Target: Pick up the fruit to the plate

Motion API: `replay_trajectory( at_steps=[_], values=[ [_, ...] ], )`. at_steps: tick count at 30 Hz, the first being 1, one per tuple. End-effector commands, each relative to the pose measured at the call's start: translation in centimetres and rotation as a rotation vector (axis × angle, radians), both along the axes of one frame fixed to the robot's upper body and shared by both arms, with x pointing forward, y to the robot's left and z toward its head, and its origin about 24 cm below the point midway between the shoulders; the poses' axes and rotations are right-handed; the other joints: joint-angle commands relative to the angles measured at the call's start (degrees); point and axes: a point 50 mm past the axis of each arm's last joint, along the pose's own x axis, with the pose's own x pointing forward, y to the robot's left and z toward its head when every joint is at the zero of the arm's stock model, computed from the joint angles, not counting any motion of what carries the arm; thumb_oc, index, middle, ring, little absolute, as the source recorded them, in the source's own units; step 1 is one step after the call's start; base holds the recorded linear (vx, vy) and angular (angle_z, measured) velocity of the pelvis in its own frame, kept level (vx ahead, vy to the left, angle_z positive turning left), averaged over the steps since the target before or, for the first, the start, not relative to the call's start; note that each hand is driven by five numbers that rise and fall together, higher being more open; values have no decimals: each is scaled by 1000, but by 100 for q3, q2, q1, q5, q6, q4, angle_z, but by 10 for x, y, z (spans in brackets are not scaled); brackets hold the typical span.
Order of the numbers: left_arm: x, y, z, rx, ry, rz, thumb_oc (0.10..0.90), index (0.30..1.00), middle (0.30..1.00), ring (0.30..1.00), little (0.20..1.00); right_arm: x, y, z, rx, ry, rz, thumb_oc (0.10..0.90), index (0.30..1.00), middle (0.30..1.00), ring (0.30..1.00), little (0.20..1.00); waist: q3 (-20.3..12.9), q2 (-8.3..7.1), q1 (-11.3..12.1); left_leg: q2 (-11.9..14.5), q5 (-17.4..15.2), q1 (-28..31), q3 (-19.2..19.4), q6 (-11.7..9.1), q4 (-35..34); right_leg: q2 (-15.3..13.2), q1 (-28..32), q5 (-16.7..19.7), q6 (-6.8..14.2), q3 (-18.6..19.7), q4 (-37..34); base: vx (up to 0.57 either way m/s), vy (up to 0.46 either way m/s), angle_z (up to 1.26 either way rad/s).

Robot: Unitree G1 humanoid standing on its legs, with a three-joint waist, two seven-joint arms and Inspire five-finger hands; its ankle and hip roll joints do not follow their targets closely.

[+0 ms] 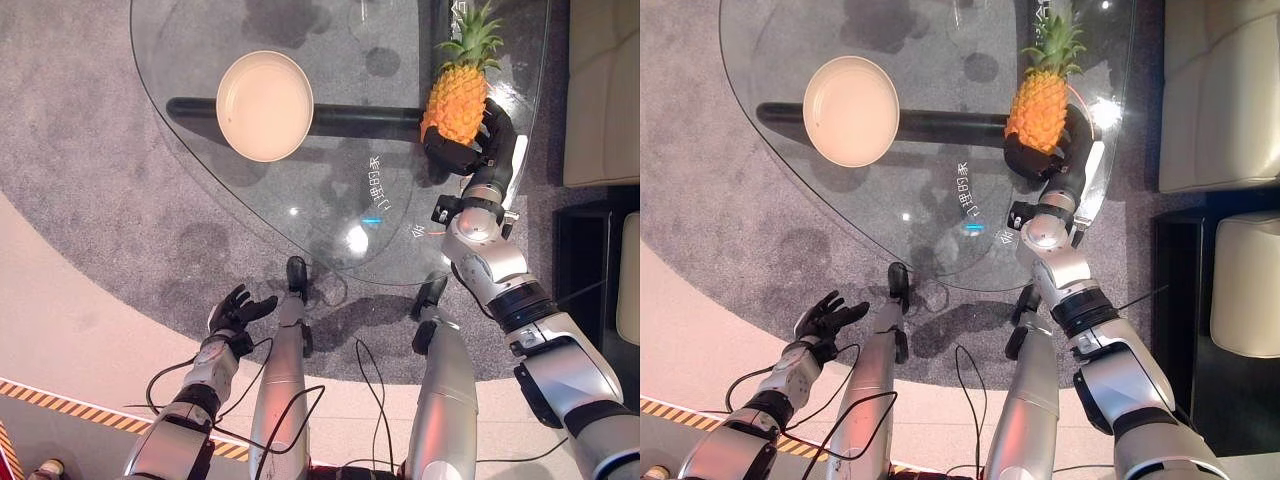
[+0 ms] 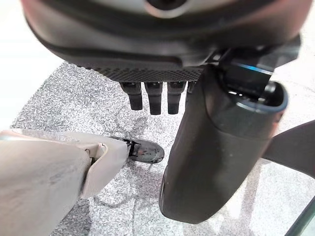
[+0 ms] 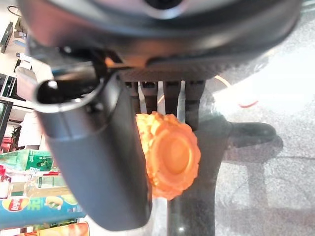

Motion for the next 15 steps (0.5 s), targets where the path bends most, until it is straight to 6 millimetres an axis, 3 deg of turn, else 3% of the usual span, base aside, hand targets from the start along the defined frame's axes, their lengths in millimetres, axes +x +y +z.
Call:
replay_trajectory(
  at_steps=[1,2,9,15],
  values=[
    [-14,15,-7,-10,-3,76,800,900,900,900,900,-2,0,32,-109,-137,17,100,300,300,300,200,-99,231,41,31,-413,-121,-40,-67,404,-58,178,287,282,-45,-617,0,0,0],
    [-7,18,2,-23,-49,107,800,900,900,900,900,-4,0,38,-126,-158,4,100,300,300,300,200,-99,232,23,19,-247,-258,-32,-34,350,-38,62,447,222,-60,-703,-75,27,-2],
    [7,35,28,-70,-178,235,800,900,900,900,900,-8,-3,45,-197,-203,-25,100,300,300,300,200,-99,255,-36,21,-234,-221,11,-50,313,-1,60,405,211,-5,-688,-17,30,-2],
    [26,56,75,-81,-383,388,800,900,900,900,900,-17,0,55,-306,-294,-16,100,300,300,300,200,-99,245,-102,28,-222,-222,22,-69,304,42,47,349,192,44,-641,0,0,0]
  ],
)
